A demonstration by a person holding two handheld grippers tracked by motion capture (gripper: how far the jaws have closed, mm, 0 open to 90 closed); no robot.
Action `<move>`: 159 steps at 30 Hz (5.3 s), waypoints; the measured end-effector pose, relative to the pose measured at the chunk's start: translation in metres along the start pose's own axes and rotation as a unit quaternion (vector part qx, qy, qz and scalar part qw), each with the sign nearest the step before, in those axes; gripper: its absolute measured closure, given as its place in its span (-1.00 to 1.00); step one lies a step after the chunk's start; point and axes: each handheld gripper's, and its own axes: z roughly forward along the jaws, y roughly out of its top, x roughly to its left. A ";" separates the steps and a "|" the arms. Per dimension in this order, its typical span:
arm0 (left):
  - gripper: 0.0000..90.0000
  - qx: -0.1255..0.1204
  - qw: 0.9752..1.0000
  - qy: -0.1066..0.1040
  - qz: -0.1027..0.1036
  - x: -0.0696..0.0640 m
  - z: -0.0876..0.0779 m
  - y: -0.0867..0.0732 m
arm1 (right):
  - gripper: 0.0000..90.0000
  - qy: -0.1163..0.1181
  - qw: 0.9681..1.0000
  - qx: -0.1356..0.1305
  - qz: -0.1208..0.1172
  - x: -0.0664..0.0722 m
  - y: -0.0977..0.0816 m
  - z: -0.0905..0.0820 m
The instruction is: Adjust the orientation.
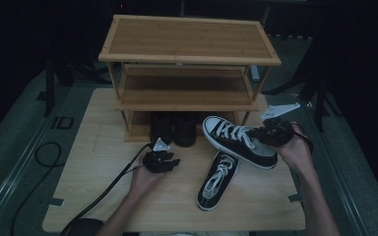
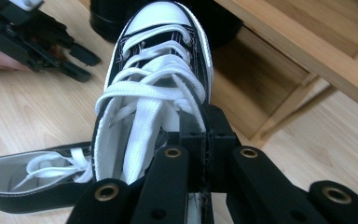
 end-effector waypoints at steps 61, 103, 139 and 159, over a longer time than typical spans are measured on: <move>0.31 0.001 1.000 -0.003 0.003 0.000 0.002 0.001 | 0.96 -0.009 0.996 -0.076 0.044 -0.007 0.104 0.020; 0.34 0.019 0.999 0.017 0.032 -0.011 0.004 0.005 | 0.28 -0.091 0.981 -0.110 0.129 -0.011 0.114 0.043; 1.00 -0.016 0.994 0.073 0.078 -0.060 0.079 0.092 | 0.92 -0.117 0.978 -0.091 0.148 -0.030 0.045 0.001; 1.00 0.000 0.992 0.114 0.047 -0.055 0.124 0.109 | 0.87 -0.084 0.990 -0.055 0.100 0.014 0.002 0.011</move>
